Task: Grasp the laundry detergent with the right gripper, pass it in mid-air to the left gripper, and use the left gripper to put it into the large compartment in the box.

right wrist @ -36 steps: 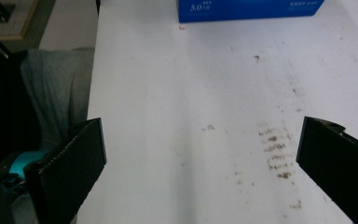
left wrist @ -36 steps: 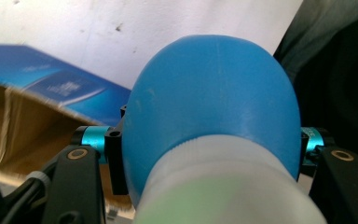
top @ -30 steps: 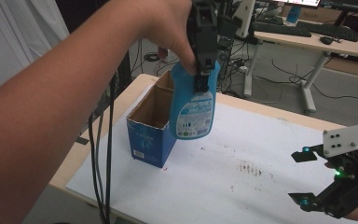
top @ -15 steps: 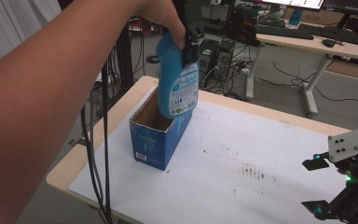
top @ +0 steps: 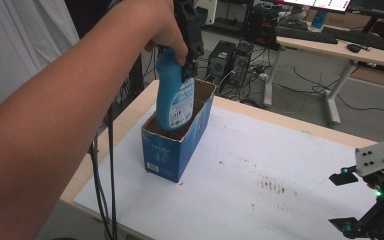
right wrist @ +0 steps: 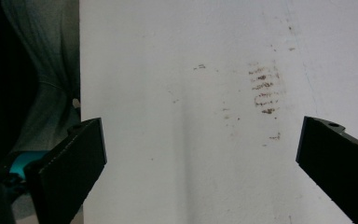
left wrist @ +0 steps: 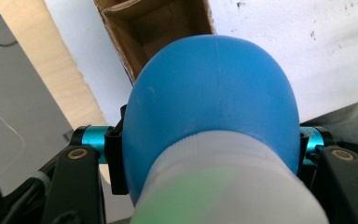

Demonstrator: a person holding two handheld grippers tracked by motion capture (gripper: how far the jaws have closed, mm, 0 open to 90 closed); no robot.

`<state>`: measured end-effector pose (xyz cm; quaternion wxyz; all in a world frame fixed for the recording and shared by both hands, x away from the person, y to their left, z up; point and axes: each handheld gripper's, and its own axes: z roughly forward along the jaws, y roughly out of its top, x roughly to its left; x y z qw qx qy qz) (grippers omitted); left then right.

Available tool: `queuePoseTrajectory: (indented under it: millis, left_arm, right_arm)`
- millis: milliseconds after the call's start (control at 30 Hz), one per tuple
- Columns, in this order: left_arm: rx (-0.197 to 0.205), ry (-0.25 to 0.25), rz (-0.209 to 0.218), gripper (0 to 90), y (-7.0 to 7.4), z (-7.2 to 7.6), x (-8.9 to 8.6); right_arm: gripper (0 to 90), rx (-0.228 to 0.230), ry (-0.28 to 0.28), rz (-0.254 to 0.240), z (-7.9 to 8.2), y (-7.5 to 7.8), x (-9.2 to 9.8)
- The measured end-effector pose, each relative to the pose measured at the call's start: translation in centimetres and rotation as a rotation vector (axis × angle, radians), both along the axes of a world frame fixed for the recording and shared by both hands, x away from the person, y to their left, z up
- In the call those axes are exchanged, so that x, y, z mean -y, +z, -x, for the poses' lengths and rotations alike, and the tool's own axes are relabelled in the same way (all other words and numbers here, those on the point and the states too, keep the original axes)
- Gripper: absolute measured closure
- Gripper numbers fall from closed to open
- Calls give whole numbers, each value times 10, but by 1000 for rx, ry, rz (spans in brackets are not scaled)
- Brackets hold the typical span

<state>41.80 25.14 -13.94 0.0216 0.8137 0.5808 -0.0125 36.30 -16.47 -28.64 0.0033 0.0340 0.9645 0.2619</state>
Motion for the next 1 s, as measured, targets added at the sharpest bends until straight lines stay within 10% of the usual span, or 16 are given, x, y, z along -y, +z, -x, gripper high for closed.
queuePoseTrajectory:
  millis: [133, 1000]
  left_arm:
    - [-10, 11, 4, 387, -14, -3, -2]
    - [-35, -358, -66, 387, -123, -16, 3]
  right_arm:
    - [7, 5, -3, -5, 0, 1, 1]
    - [7, -4, -29, 25, -2, -3, 10]
